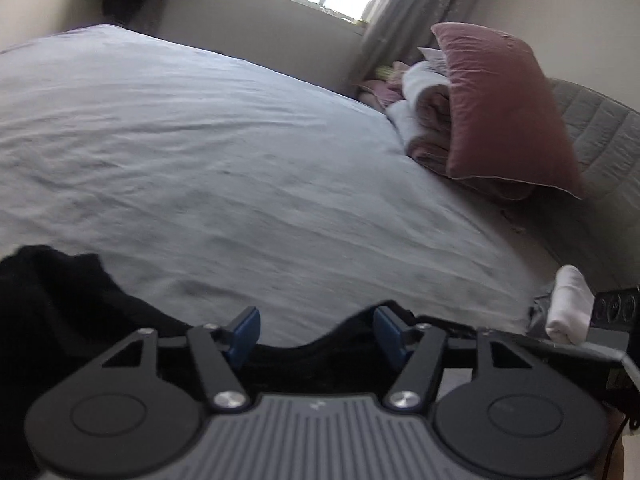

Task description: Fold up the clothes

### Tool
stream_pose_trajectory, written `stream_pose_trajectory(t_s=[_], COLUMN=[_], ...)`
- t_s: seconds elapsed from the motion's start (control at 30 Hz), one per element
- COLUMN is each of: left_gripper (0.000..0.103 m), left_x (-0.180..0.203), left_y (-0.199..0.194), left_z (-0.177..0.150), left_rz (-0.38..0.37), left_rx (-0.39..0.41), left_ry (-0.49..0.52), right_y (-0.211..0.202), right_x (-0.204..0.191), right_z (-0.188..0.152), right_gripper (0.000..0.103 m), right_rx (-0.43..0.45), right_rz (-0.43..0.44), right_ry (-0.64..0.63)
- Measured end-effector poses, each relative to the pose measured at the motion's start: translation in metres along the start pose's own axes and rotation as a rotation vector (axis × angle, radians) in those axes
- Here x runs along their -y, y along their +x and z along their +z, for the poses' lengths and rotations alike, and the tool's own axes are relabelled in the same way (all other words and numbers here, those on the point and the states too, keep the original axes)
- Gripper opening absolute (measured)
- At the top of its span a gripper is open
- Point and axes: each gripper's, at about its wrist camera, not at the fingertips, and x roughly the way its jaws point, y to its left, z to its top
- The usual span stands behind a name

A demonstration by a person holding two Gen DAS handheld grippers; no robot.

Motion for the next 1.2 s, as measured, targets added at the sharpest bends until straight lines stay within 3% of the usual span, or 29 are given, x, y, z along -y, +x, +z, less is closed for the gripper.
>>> stream_pose_trajectory(t_s=[0.27,0.4,0.43,0.5,0.53,0.57,0.7,0.73,0.77,0.83,0.93,1.1,1.2], left_gripper=[0.063,0.062,0.057,0.016,0.007,0.004,0.003,0.003,0.003,0.003,0.003,0.004,0.004], left_x=[0.004,0.012,0.012,0.013,0.013,0.012,0.007,0.003,0.000,-0.007,-0.018,-0.031,-0.034], left_y=[0.013,0.018,0.022,0.030,0.034,0.034,0.021,0.017,0.015,0.015,0.014,0.014,0.017], left_z=[-0.003,-0.003,-0.004,-0.005,-0.006,-0.007,-0.001,0.002,0.004,0.008,0.007,-0.003,-0.008], left_rz=[-0.125,-0.130,-0.126,-0.117,-0.110,-0.084,0.015,0.039,0.067,0.137,0.216,0.250,0.254], left_rx=[0.004,-0.006,-0.018,-0.042,-0.050,-0.033,0.084,0.109,0.122,0.120,0.107,0.081,0.069], left_ry=[-0.036,-0.026,-0.029,-0.036,-0.040,-0.048,-0.085,-0.099,-0.106,-0.113,-0.132,-0.147,-0.142], right_y=[0.000,-0.001,-0.002,-0.003,-0.004,-0.004,-0.007,-0.006,-0.005,-0.002,0.006,0.020,0.026], right_x=[0.003,0.004,0.005,0.005,0.005,0.005,0.008,0.007,0.006,0.003,-0.003,0.000,0.004], right_z=[0.005,0.005,0.006,0.006,0.007,0.007,0.009,0.009,0.008,0.006,0.003,-0.003,-0.008], right_gripper=[0.006,0.006,0.006,0.006,0.006,0.006,0.017,0.022,0.039,0.052,0.052,0.052,0.052], right_rx=[0.021,0.019,0.020,0.025,0.027,0.028,0.040,0.037,0.034,0.028,-0.001,-0.018,-0.004], right_rz=[0.000,-0.007,-0.005,-0.003,-0.003,-0.001,-0.001,0.003,0.007,0.015,0.013,-0.148,-0.146], right_ry=[0.044,0.054,0.056,0.050,0.046,0.044,0.040,0.037,0.033,0.027,0.002,-0.028,-0.007])
